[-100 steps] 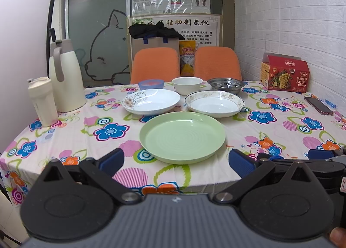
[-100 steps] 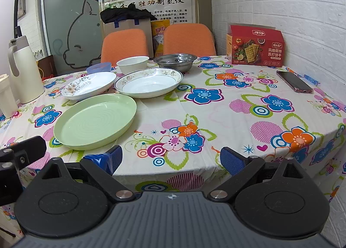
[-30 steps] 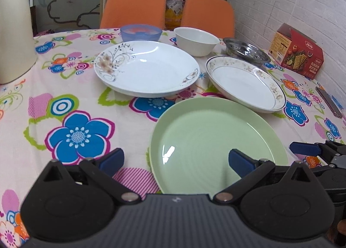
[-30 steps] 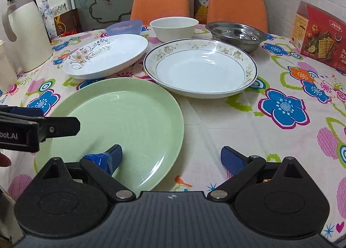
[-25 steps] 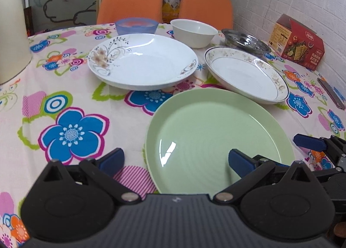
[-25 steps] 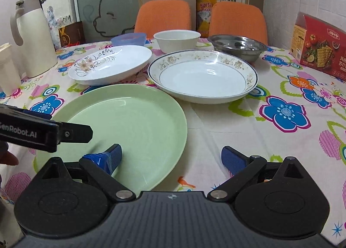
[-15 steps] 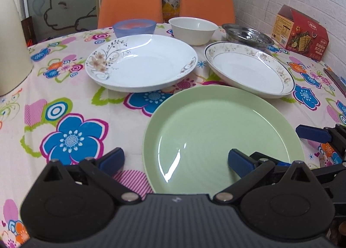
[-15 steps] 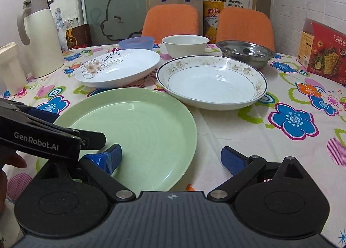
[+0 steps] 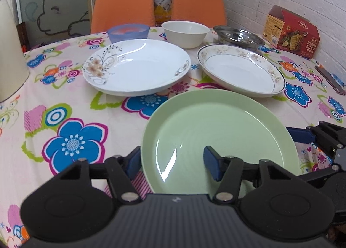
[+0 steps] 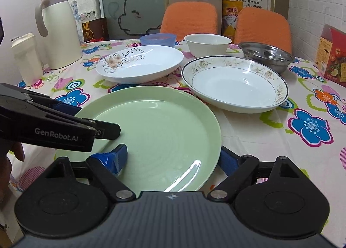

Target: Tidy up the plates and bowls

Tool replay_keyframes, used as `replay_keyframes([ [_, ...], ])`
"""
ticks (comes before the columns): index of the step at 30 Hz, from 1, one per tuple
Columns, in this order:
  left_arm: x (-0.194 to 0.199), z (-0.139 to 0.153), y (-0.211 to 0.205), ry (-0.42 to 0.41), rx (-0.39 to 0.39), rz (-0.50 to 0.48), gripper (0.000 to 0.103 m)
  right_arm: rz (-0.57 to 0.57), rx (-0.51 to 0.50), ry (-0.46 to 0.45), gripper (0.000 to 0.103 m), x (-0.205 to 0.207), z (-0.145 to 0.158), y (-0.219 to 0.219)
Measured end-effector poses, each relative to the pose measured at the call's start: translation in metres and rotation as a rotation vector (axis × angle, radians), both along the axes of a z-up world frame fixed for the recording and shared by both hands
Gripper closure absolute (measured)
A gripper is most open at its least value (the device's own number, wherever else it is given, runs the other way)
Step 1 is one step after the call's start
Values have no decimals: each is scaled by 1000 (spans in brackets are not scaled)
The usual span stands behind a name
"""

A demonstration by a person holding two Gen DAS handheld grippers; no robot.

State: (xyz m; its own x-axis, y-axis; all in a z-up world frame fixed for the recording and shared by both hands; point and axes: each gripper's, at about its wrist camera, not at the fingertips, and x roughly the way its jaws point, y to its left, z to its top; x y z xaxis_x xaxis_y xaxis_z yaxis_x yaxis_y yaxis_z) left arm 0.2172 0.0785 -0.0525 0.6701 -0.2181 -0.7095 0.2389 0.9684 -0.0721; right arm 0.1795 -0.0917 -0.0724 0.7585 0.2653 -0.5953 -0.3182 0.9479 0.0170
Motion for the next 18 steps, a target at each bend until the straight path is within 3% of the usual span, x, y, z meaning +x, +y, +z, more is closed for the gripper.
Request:
replay_keyframes([
  [2,-3,1,1,7,-8,12,53,-17,-3,-3,25,-6,0,6],
  [6,-14,5,13,7,-10,52,53,-17,32,11,24,-13,5,16],
  [14,-29,18,77,-5,4,219,53,131,77,-14,23,-9,11,71],
  [18,-22,9,94,17,-12,236,53,145,90,-4,23,1,6,87],
])
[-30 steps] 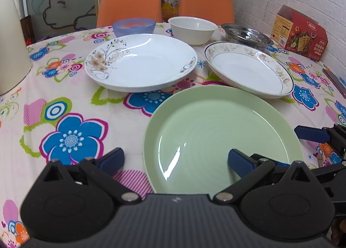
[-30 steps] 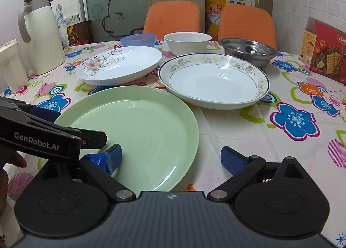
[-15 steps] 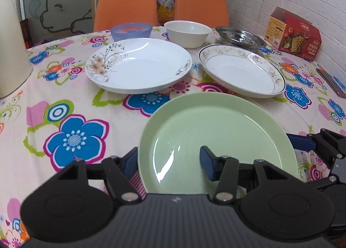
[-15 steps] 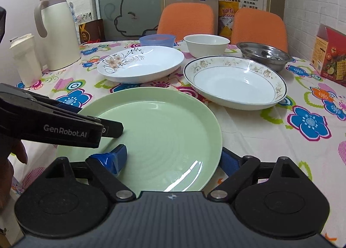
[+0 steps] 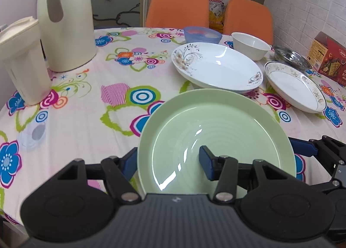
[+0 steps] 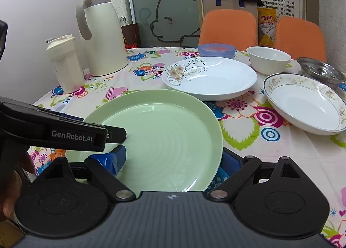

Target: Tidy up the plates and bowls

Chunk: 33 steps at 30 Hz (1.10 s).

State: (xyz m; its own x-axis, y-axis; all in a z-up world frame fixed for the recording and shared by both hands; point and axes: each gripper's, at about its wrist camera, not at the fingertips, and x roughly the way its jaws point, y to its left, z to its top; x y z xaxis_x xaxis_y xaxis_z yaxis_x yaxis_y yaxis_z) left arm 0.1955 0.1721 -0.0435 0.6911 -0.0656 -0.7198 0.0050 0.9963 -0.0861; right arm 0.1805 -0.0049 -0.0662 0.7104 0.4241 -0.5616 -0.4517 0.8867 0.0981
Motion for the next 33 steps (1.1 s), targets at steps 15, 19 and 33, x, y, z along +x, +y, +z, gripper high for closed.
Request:
replay_keyframes([
  [15,13,-1,1,-40,-22,-53,29,-13,11,3,24,8,7,-18],
  [19,28,23,17,-103,-62,-35,29,-43,30,-69,24,24,34,-34],
  [33,143,35,37,-112,-99,18,1,-41,-79,-45,24,173,26,-19],
])
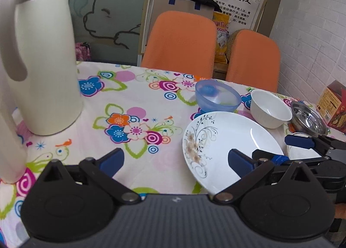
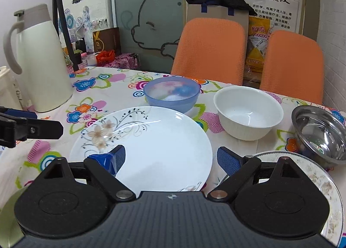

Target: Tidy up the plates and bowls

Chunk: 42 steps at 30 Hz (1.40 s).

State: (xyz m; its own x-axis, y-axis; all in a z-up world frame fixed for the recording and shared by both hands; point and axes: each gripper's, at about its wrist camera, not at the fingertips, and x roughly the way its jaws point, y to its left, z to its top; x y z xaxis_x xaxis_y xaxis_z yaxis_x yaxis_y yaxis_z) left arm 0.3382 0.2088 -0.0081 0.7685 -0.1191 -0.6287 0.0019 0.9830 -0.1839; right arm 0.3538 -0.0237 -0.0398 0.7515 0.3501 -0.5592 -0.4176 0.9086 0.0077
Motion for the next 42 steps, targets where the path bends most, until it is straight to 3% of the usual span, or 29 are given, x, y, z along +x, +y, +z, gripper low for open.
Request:
replay_keyframes([
  [6,43,-19,-3,84,-38,-11,1,10,-17,70,24,23,-15,9],
  [11,42,-20,0,78,-21,-8,1,-16,-43,69,22,23,-20,19],
  [17,38,-19,2,76,-12,-9,1,0,-4,82,23,27,-17,22],
  [22,39,-25,-4,84,-23,-20,3,-2,13,89,22,6,-18,15],
  [27,45,-35,-16,121,-19,-46,14,8,-50,32,22,-5,-25,25],
  [29,44,-39,-18,123,6,-46,24,11,-51,6,22,-9,-27,22],
  [34,45,-39,-26,120,76,-32,39,11,-45,-4,19,-9,-27,21],
  [36,45,-38,-31,111,64,-64,57,19,-47,15,20,-9,-25,24],
  [42,46,-32,-37,127,70,-29,62,-13,20,61,20,-8,-17,22],
])
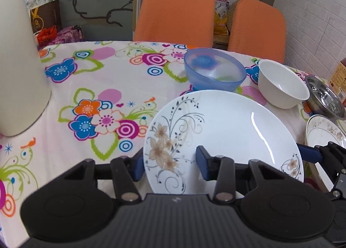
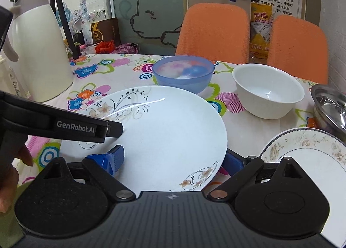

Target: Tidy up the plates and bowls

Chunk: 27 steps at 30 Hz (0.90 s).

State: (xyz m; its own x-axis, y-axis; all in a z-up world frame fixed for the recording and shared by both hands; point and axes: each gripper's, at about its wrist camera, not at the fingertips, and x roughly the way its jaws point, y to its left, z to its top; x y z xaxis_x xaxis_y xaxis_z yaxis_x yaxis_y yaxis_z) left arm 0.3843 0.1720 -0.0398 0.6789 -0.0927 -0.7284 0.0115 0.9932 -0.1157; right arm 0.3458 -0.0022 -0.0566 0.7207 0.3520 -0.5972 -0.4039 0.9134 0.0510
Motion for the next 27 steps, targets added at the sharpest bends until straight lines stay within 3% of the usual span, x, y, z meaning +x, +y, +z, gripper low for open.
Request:
replay_keyframes([
  [6,-12,22,-6,-69,34,-1,66,-12,14,-64,20,-14,14,0],
  [16,-41,37,-4,-91,31,14,69,-1,41,-75,20,-39,28,-2],
  [27,-134,33,-1,-93,19,34,69,16,105,-49,20,-119,30,-9],
])
